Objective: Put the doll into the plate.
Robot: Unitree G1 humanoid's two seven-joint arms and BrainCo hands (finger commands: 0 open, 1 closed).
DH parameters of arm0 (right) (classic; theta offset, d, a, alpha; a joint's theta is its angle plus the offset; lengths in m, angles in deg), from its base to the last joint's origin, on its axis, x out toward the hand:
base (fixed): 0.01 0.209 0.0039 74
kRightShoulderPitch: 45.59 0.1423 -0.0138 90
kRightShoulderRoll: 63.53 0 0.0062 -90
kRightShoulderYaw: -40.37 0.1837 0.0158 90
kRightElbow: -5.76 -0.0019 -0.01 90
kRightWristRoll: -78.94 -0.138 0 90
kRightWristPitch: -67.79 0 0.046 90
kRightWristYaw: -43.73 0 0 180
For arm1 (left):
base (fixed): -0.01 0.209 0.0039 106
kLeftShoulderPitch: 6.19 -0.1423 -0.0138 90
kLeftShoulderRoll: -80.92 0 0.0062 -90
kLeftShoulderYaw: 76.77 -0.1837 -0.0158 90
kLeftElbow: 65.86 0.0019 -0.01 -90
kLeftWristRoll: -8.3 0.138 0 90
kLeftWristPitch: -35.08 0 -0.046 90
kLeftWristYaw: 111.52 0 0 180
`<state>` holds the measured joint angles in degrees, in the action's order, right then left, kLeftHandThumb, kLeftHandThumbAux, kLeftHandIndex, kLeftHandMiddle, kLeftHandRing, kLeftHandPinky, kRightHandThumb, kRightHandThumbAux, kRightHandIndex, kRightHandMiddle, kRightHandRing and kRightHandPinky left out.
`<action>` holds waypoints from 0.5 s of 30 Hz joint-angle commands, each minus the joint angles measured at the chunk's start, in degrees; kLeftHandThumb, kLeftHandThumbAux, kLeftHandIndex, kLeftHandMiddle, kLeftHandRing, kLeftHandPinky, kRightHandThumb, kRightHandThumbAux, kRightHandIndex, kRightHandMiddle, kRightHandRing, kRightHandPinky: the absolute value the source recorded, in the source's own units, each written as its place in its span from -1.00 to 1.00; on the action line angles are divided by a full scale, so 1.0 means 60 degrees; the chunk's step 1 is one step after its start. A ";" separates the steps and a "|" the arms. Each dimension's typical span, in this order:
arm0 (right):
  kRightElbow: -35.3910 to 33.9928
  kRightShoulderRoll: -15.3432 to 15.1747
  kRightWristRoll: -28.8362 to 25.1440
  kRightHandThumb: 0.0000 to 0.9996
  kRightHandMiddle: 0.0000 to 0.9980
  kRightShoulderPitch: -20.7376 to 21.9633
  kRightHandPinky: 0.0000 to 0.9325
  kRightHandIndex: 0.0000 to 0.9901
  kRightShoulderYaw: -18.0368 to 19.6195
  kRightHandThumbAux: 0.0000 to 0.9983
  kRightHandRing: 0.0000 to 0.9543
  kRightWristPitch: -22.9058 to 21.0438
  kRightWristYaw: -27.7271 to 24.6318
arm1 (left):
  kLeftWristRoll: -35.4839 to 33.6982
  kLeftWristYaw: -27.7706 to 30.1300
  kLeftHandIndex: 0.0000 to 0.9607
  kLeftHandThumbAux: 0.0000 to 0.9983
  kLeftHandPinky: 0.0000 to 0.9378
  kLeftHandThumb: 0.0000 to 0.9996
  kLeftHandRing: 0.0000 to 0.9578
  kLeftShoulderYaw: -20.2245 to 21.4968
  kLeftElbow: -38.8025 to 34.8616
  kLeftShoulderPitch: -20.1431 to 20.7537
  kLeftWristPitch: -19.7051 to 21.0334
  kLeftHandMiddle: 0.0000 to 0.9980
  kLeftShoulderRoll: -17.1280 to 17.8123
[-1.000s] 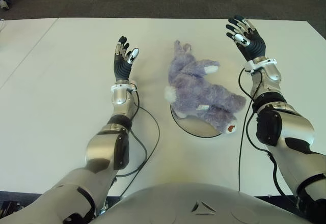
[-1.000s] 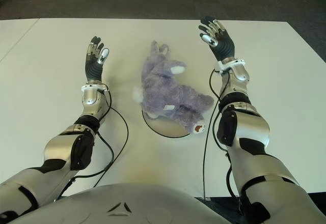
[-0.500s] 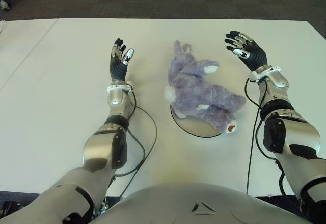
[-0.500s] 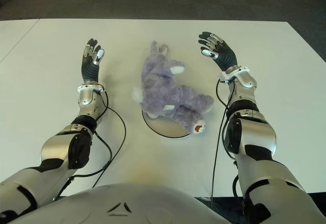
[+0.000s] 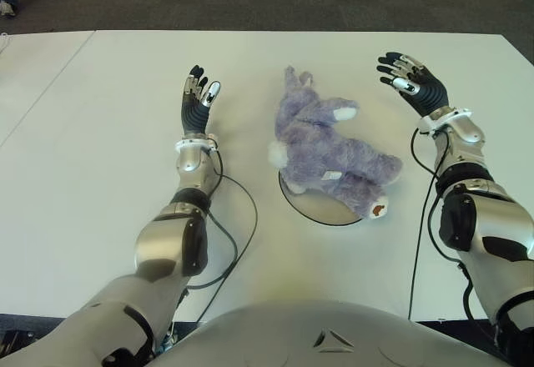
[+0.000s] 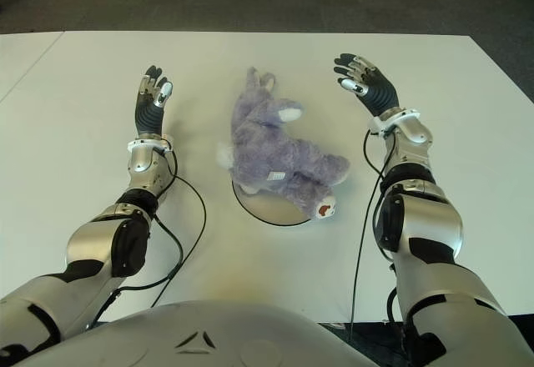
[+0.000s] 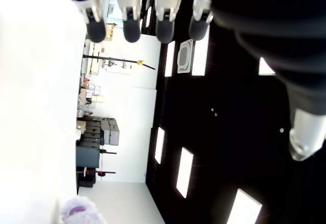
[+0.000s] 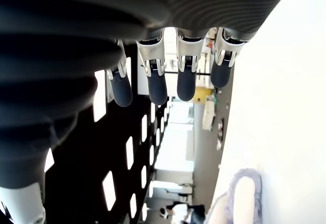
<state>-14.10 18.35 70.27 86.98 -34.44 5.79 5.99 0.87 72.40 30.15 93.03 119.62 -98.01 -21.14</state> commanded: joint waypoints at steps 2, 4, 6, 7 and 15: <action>0.0264 0.1047 0.1168 -1.00 -0.90 -0.1432 -1.00 -0.89 -0.0973 0.28 -0.94 0.0914 0.1350 | -0.0025 0.0208 -1.00 0.01 -1.00 -1.00 -1.00 0.0042 0.0487 -0.0874 -0.0003 -1.00 -0.0144; 0.0280 0.1235 0.1642 -1.00 -0.95 -0.1726 -1.00 -0.95 -0.1329 0.23 -0.99 0.1191 0.2086 | -0.0021 0.0188 -1.00 0.00 -1.00 -1.00 -1.00 0.0042 0.0489 -0.1007 -0.0209 -1.00 -0.0278; 0.0290 0.1425 0.2021 -1.00 -0.99 -0.1886 -1.00 -0.99 -0.1629 0.18 -1.00 0.1340 0.2778 | -0.0037 0.0190 -1.00 -0.01 -1.00 -1.00 -1.00 0.0053 0.0469 -0.1087 -0.0359 -1.00 -0.0375; 0.0294 0.1492 0.2135 -1.00 -1.00 -0.1896 -1.00 -1.00 -0.1723 0.13 -1.00 0.1355 0.3028 | -0.0047 0.0193 -1.00 -0.02 -0.98 -1.00 -1.00 0.0061 0.0458 -0.1094 -0.0387 -1.00 -0.0398; 0.0212 0.2372 0.2578 -1.00 -1.00 -0.0921 -1.00 -1.00 -0.2164 0.06 -1.00 0.0576 0.4931 | -0.0208 -0.0028 -1.00 0.01 -0.97 -1.00 -1.00 0.0180 0.0489 -0.0813 0.0211 -1.00 -0.0573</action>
<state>-14.64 27.76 84.42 80.07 -46.09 14.07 32.16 0.71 72.90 30.57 93.45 118.28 -99.40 -21.92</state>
